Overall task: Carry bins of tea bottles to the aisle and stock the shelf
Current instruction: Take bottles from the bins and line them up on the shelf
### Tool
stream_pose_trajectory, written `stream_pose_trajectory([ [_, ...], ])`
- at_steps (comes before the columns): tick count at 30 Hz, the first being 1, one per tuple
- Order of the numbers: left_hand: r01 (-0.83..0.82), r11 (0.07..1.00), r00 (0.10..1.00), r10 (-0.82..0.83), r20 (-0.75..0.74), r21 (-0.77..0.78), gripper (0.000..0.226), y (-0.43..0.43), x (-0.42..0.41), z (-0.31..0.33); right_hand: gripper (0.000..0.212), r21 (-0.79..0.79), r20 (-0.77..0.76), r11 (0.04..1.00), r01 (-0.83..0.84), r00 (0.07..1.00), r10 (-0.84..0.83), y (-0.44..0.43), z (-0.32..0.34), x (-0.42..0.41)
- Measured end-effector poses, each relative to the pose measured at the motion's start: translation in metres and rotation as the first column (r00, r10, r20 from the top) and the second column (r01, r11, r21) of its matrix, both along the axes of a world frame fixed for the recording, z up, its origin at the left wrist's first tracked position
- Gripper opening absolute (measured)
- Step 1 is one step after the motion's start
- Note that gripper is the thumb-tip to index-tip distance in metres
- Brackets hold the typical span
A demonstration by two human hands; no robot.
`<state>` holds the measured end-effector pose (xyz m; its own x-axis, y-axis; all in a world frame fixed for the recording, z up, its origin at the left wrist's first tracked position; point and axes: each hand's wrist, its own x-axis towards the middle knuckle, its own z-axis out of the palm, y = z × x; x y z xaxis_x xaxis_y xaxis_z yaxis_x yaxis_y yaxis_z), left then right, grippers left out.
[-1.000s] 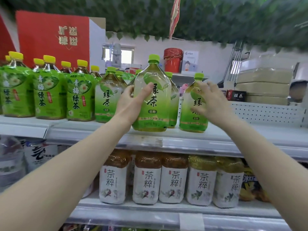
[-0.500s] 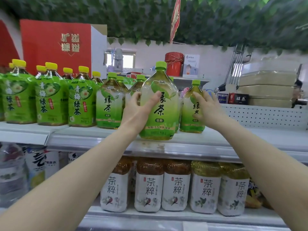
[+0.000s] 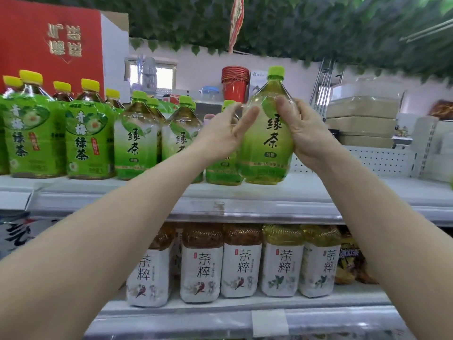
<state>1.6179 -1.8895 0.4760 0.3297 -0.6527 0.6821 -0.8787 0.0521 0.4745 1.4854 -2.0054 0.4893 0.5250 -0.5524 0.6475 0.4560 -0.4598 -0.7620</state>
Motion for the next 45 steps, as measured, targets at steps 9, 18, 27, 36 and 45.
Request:
stream_pose_trajectory([
  [9,-0.361,0.932,0.791,0.285,0.542,0.036,0.068,-0.016,0.062,-0.019,0.051,0.006,-0.049,0.989,0.146,0.988,-0.145,-0.042,-0.021,0.009],
  [18,-0.422,0.907,0.741,0.345,0.576,-0.002,0.099,-0.021,0.057,-0.035,0.060,-0.452,-0.100,0.748,0.486,0.806,-0.584,-0.055,-0.030,0.016],
  [27,-0.468,0.884,0.719,0.368,0.589,0.020,0.131,-0.041,0.056,-0.043,0.114,-0.826,-0.200,0.403,0.394,0.464,-0.863,-0.026,-0.056,0.021],
  [36,-0.481,0.877,0.710,0.392,0.585,-0.003,0.129,-0.039,0.054,-0.044,0.115,-0.807,-0.201,0.439,0.395,0.516,-0.833,-0.060,-0.055,0.049],
  [45,-0.509,0.861,0.701,0.410,0.583,0.007,0.129,-0.038,0.049,-0.045,0.113,-0.833,-0.156,0.394,0.388,0.517,-0.841,-0.073,-0.061,0.054],
])
